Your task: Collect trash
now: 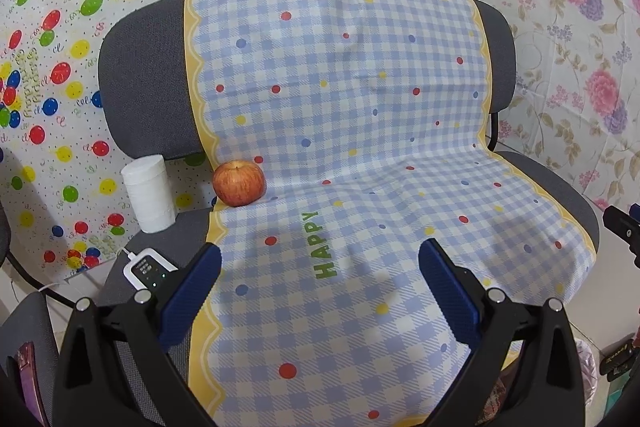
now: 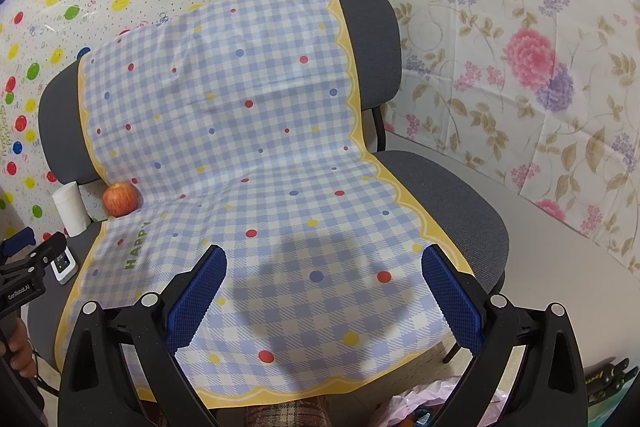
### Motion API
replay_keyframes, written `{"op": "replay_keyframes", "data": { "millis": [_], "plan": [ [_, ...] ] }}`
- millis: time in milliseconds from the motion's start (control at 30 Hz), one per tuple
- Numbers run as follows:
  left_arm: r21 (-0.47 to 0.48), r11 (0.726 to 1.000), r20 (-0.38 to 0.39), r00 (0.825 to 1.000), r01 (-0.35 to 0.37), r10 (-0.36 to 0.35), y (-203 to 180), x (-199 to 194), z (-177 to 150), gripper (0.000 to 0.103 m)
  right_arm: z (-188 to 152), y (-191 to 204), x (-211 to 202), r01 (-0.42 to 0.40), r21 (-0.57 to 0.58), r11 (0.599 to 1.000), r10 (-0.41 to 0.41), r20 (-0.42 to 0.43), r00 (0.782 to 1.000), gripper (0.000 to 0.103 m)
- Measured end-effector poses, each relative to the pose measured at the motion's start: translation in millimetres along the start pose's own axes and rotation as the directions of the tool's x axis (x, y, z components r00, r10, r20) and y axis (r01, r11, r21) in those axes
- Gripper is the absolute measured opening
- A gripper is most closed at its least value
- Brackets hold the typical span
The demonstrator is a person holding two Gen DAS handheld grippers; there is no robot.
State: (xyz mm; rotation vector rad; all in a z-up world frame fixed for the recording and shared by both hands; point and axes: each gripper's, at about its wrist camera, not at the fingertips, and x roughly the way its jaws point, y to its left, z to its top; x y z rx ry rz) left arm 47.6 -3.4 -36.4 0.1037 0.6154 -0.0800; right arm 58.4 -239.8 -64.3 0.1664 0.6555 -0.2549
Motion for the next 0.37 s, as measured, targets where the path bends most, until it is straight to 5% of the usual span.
{"op": "replay_keyframes", "data": {
  "millis": [200, 367],
  "plan": [
    [-0.010, 1.000, 0.012, 1.000, -0.003, 0.003, 8, 12, 4, 0.096, 1, 5, 21, 0.023, -0.027, 0.999, -0.023, -0.013, 1.000, 0.097],
    [-0.009, 1.000, -0.026, 1.000, -0.005, 0.005, 17, 45, 6, 0.096, 6, 5, 77, 0.075, -0.095, 0.993, -0.082, -0.069, 0.994, 0.097]
  ]
}}
